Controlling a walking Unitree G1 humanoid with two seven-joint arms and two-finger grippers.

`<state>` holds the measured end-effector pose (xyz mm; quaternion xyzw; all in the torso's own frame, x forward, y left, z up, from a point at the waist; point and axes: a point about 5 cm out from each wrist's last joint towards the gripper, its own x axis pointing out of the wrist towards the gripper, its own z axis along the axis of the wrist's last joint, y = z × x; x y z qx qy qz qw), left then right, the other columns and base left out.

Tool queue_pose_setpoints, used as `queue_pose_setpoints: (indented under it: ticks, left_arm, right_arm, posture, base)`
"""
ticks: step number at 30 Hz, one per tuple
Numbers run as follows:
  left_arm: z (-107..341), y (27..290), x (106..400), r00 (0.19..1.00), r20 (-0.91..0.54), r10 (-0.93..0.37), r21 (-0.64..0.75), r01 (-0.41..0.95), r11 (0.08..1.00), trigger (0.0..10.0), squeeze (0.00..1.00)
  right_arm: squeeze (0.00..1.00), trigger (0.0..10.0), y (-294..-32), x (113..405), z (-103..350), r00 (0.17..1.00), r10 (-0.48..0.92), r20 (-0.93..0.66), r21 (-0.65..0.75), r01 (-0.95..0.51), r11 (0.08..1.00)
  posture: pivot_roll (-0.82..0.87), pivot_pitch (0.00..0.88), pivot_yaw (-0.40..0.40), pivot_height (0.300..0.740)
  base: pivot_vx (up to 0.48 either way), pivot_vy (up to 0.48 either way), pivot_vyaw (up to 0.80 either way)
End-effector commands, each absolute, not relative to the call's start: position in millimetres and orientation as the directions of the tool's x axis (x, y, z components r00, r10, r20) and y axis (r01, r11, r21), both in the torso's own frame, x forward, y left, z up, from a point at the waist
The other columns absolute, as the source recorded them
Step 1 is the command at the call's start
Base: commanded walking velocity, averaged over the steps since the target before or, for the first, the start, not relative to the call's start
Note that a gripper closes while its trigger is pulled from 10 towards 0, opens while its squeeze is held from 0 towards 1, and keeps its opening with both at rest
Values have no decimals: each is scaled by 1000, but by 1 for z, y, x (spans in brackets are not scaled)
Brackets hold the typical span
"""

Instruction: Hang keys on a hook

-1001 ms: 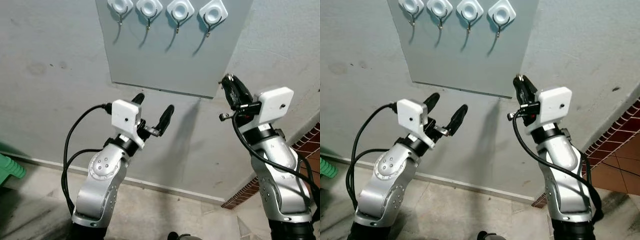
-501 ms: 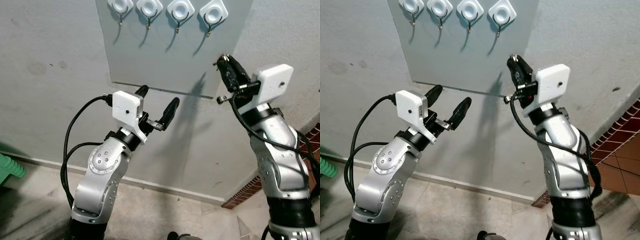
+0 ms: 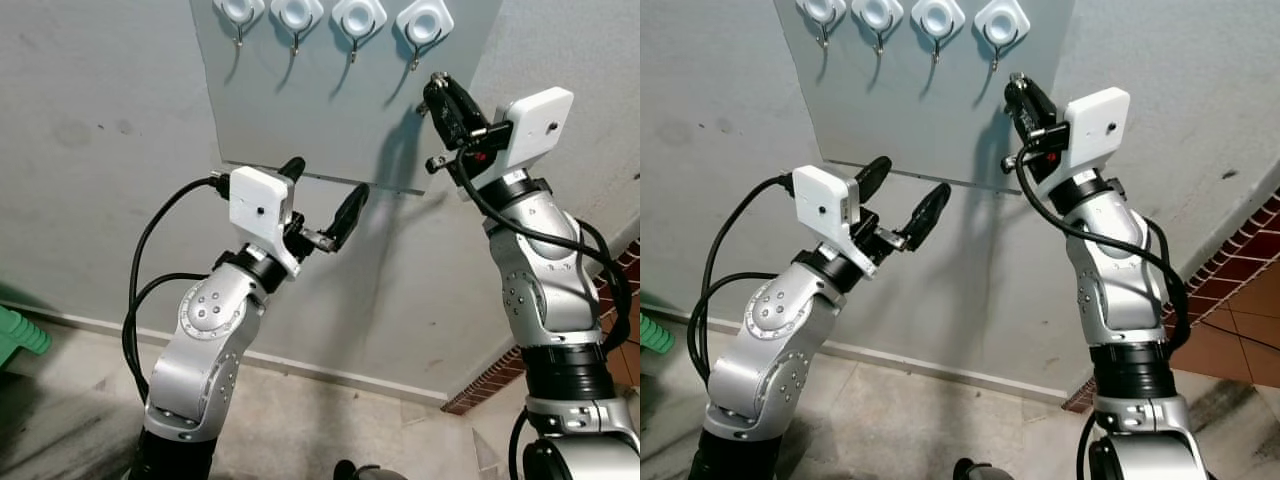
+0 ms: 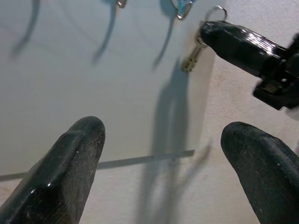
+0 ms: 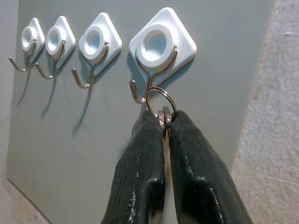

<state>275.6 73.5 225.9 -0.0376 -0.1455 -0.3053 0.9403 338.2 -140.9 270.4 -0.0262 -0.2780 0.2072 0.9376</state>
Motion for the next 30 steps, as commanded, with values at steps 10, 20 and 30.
queue_pose_setpoints:
  ticks: [10, 20, 30]
  left_arm:
    - [232, 67, 269, 753, 307, -582, 4, 610, 792, 10000, 0]
    - [234, 67, 267, 758, 304, -576, -11, 608, 794, 10000, 0]
    - [234, 69, 266, 768, 302, -565, -25, 599, 800, 10000, 0]
  right_arm:
    - [0, 10000, -142, 352, 284, 750, 426, 506, -199, -379, 904]
    - [0, 10000, -145, 362, 296, 753, 430, 498, -178, -397, 900]
    - [0, 10000, -143, 360, 304, 721, 475, 504, -311, -362, 879]
  posture:
    - [7, 195, -47, 740]
    - [12, 206, -50, 740]
    - [14, 211, -53, 740]
  base:
    - [0, 0, 0]
    - [0, 0, 0]
    - [0, 0, 0]
